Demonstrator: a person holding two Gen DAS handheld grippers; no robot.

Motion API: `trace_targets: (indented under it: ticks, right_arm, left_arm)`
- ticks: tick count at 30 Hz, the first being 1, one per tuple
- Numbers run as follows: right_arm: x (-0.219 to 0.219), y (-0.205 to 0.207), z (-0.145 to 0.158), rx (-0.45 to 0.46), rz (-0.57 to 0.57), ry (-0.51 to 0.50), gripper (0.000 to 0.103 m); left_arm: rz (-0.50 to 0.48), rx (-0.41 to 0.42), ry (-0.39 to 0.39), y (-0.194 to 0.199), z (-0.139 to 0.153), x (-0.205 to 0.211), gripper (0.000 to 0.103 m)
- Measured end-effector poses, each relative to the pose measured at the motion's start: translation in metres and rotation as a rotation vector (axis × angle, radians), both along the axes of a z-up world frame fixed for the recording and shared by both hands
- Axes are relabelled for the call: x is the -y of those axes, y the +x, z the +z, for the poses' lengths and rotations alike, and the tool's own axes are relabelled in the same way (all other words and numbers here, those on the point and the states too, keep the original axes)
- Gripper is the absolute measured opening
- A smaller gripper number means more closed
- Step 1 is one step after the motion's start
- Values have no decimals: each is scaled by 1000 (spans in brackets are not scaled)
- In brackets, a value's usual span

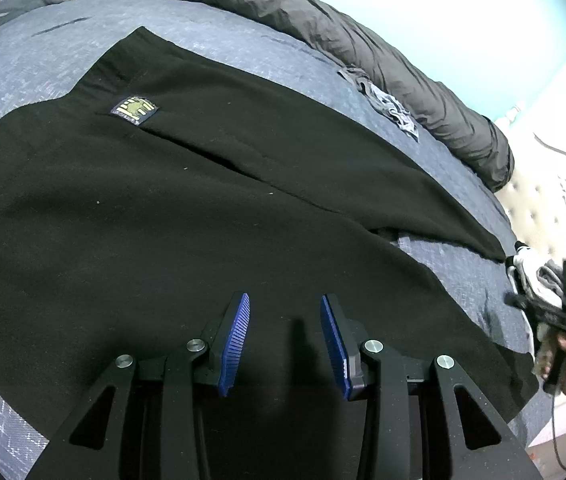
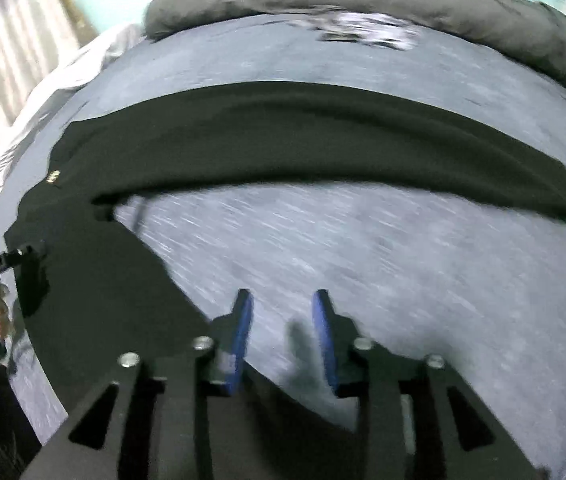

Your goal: Fold clothes

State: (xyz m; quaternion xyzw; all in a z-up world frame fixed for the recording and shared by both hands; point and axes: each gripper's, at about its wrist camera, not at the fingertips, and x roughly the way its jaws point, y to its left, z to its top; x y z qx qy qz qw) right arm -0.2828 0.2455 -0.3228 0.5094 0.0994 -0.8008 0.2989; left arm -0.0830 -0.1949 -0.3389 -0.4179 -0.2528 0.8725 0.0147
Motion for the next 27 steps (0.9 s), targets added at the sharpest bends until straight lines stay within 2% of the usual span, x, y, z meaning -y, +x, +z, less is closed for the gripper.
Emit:
trace_targets:
  ticks: [1,5,8,15,17,19,21,22,25,27]
  right_arm:
    - [-12,1,-2,6,-17,16,49]
    - [-74,15,-10,31,-59,89,50]
    - [-101,28,-21,48,-45,139,50]
    - [-114,44,-35,51,22,212,50]
    - [-116,48,-38,47,49,230,41]
    - [-117,49,-39,42,61,238,15]
    - [-118,46,-39,34,55,237,4]
    - [-118,46,-38,29,61,241,1]
    - [-119,46,-29,-13,78,236,0]
    - [-128,40,-20,-48,36,225,0]
  left_arm:
    - [-3,0,-3,0,0,-2,40]
    - [-13,0,-15,-1,2,-9,40]
    - [-17,2,-22,-2,2,-12,40]
    - [-28,9,-40,-4,1,-19,40]
    - [-30,11,-41,-5,0,-19,40]
    - [-33,12,-43,-6,-1,-20,40]
    - [-32,13,-44,-5,-2,-20,40]
    - [-31,14,-44,-5,-2,-19,40]
    - [-25,17,-41,-3,-3,-17,40]
    - [-25,17,-41,-2,-3,-17,40]
